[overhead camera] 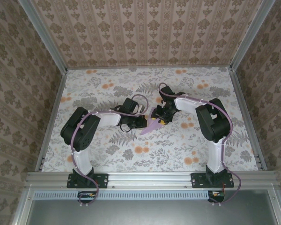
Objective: Fold a paper plane with a square sheet of paper (pick it up from the middle)
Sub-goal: Fourth fold the wing at the center of the table.
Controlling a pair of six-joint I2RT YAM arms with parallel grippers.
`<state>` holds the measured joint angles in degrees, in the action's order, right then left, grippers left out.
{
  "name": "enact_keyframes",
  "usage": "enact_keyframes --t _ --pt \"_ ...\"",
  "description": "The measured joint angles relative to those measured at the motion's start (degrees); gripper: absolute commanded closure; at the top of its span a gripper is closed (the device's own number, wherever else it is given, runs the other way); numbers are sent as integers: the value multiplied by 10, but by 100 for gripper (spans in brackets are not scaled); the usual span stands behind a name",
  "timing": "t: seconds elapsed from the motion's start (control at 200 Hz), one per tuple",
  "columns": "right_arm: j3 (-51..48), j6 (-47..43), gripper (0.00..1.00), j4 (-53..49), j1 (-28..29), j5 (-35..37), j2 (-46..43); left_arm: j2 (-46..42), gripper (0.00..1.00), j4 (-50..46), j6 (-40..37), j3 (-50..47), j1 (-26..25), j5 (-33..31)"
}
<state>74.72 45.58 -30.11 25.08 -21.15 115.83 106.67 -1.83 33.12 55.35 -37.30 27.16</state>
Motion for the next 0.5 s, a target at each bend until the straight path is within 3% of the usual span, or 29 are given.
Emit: enact_keyframes --t 0.13,0.5 --pt "-1 0 50 1 1 0 -7 3 100 -21 -8 12 0 0" --pt "-26 0 51 11 3 4 -46 17 100 -80 -45 50 -8 -16"
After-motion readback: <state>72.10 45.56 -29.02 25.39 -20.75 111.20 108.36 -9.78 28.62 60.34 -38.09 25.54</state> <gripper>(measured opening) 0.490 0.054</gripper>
